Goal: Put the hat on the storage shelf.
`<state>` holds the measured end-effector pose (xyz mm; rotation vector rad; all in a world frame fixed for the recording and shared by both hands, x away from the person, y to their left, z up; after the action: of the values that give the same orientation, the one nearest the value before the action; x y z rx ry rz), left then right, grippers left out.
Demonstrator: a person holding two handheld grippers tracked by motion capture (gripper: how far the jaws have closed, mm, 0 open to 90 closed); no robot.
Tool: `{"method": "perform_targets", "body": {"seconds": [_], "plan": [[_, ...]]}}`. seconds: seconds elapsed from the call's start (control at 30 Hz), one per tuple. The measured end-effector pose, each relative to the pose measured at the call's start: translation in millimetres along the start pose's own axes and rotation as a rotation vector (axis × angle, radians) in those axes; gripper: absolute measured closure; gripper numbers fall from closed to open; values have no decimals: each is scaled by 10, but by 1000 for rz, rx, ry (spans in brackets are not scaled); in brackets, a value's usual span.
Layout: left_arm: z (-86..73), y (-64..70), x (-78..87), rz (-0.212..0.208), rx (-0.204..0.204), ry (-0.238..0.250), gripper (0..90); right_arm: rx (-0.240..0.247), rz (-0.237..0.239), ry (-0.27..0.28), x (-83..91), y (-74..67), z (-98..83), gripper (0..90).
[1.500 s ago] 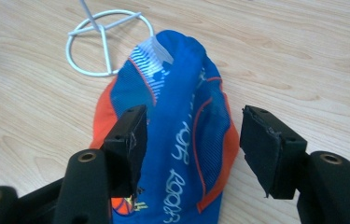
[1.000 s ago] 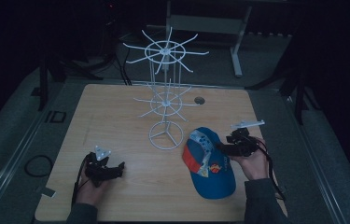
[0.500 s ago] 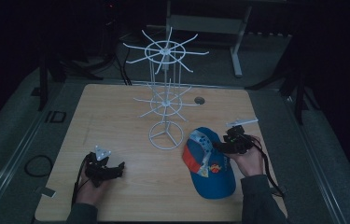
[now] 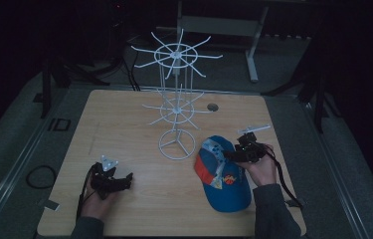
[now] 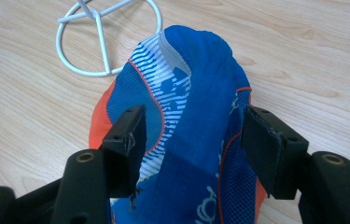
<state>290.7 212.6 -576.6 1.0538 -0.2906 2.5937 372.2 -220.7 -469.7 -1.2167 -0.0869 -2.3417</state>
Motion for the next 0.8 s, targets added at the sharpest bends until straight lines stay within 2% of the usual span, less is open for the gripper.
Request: {"method": "perform_targets", "body": {"seconds": [0.8], "plan": [[0,0,0,0,0,0,134,-14,-4,-67,-249,15,59,405]]}}
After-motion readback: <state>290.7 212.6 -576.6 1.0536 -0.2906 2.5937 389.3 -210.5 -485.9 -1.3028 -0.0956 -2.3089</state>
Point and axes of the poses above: each handheld gripper's, and its own axes: x roughly backward along the jaws, z roughly out of its top, y roughly to its right, the point moved 1 cm from there along -x, roughly forward along the jaws, and after that the axes turned 6 degrees about -x, right-handed, at the moved point
